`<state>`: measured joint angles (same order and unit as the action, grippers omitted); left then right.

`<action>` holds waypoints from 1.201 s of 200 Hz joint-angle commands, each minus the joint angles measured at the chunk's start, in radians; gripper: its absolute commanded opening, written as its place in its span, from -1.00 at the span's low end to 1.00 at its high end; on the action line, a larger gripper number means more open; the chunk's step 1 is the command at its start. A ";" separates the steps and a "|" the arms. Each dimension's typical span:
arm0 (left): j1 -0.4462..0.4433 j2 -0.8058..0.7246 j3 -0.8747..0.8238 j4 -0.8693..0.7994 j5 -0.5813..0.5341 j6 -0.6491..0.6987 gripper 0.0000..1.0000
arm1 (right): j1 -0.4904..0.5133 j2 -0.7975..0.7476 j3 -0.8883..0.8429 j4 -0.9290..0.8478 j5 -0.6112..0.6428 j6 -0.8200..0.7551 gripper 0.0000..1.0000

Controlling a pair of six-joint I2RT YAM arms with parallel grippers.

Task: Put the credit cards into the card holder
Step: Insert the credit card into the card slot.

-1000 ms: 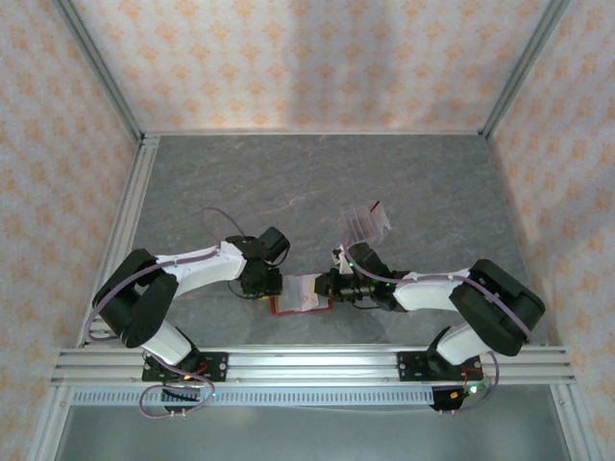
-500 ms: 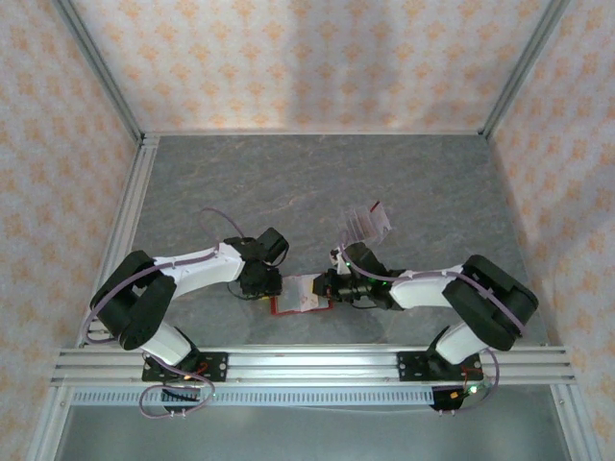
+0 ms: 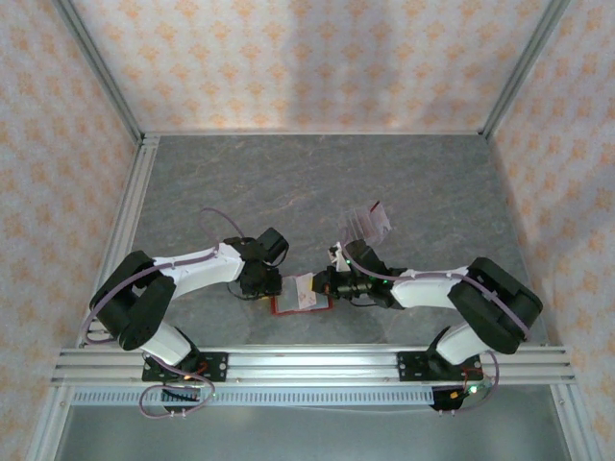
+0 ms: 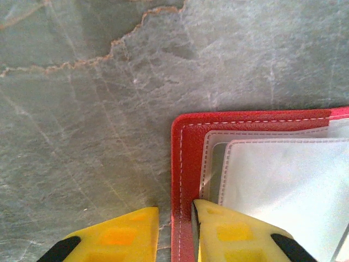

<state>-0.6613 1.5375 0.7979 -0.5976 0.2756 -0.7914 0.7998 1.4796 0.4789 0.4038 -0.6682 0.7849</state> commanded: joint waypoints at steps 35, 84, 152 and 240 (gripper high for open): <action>-0.011 -0.022 0.004 -0.137 -0.050 0.016 -0.50 | 0.007 0.002 0.014 0.012 -0.002 -0.022 -1.00; -0.011 -0.022 0.030 -0.155 -0.058 0.017 -0.47 | -0.001 0.047 0.060 0.012 0.013 -0.048 -1.00; -0.012 -0.029 0.039 -0.168 -0.061 0.020 -0.40 | -0.001 0.124 0.098 0.062 0.022 -0.051 -1.00; -0.012 0.000 -0.014 -0.135 -0.058 0.017 -0.40 | 0.000 0.142 0.124 0.079 0.021 -0.044 -1.00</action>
<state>-0.6613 1.5269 0.8112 -0.7200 0.2520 -0.7834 0.7998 1.6096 0.5739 0.4431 -0.6613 0.7551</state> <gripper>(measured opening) 0.298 0.050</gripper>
